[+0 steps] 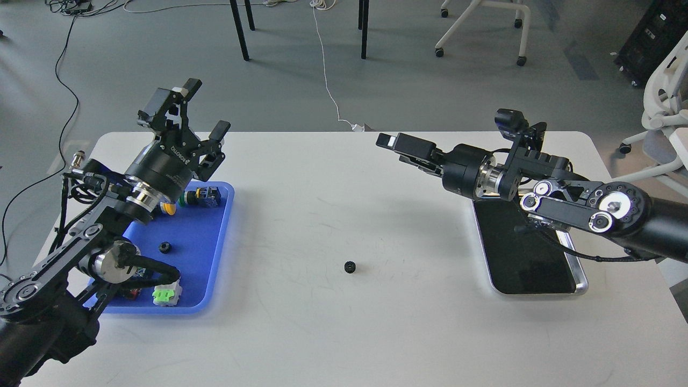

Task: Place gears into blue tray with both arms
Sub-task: 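Reach the left gripper toward the black piece on the table, then grasp the black piece with the left gripper and lift it, then carry the black piece over the blue tray and release it inside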

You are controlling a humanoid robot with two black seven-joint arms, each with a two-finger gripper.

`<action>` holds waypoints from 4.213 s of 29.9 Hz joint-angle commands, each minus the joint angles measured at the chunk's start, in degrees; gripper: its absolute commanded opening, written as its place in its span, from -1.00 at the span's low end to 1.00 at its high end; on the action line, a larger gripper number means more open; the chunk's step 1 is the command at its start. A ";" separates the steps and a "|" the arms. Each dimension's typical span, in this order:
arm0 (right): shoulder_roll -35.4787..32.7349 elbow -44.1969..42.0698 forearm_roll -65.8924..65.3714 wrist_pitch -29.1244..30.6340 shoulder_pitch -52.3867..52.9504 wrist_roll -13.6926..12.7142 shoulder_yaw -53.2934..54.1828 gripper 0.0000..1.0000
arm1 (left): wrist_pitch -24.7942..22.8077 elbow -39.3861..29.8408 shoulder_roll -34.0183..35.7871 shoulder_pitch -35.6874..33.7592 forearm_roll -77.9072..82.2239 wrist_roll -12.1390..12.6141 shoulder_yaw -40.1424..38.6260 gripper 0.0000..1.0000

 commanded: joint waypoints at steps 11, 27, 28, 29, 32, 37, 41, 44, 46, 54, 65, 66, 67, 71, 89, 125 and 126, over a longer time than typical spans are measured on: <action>-1.20 -0.40 28.78 9.38 -22.62 0.01 23.01 0.98 | -6.70 -2.89 1.94 -9.53 51.53 -7.62 17.58 0.96; -4.02 -0.32 30.90 11.41 -23.42 0.01 23.45 0.98 | -5.04 8.78 -9.47 -33.72 86.13 -7.62 50.65 0.87; -4.02 -0.32 30.90 11.41 -23.42 0.01 23.45 0.98 | -4.68 10.01 -10.26 -33.81 86.13 -7.62 50.83 0.85; -4.11 -0.32 30.90 11.41 -23.42 0.01 23.45 0.98 | -4.33 11.50 -11.22 -33.90 86.13 -7.62 50.92 0.84; -4.11 -0.41 30.90 11.41 -23.42 0.01 23.45 0.98 | -4.15 14.59 -13.08 -33.81 86.13 -7.62 51.09 0.82; -4.11 -0.41 30.90 11.41 -23.42 0.01 23.45 0.98 | -4.06 18.01 -14.40 -33.90 86.13 -7.62 52.76 0.74; -4.11 -0.41 30.90 11.41 -23.51 0.01 23.45 0.98 | -4.06 18.73 -13.96 -33.64 86.13 -7.62 53.11 0.53; -4.11 -0.41 30.90 11.50 -23.51 0.01 23.36 0.98 | -3.54 18.73 -13.52 -33.72 86.13 -7.62 54.17 0.26; -4.02 -0.41 30.90 11.41 -23.51 0.01 23.36 0.98 | -3.01 18.81 -13.43 -33.72 86.13 -7.62 54.17 0.09; -4.02 -0.32 30.90 11.41 -23.51 0.01 23.45 0.98 | -3.01 18.81 -13.43 -33.72 86.13 -7.62 54.34 -0.67; -4.02 -0.32 30.90 11.41 -23.42 0.01 23.45 0.98 | -2.39 18.64 -13.26 -35.04 86.13 -7.62 53.73 -0.81; -4.02 -0.32 30.90 11.41 -23.42 0.01 23.45 0.98 | -2.48 18.46 -12.91 -35.48 86.13 -7.62 53.56 -0.81; -4.02 -0.32 30.90 11.41 -23.42 0.01 23.36 0.98 | -2.39 18.11 -11.77 -36.18 86.13 -7.62 53.38 -0.80; -4.02 -0.32 30.90 11.41 -23.33 0.01 23.36 0.98 | -2.66 16.62 -4.92 -41.45 86.13 -7.62 53.46 -0.78; -4.02 -0.32 30.90 11.32 -22.98 0.01 23.19 0.98 | -3.71 13.45 19.26 -32.68 84.27 -7.62 53.38 -0.73; -3.49 0.12 30.20 11.76 -17.88 0.01 22.66 0.98 | 1.56 7.57 13.30 -16.43 8.51 -7.62 25.11 0.99; -3.49 0.03 30.20 11.76 -17.88 0.01 22.66 0.98 | 1.56 6.95 11.81 -13.71 8.24 -7.62 21.07 0.99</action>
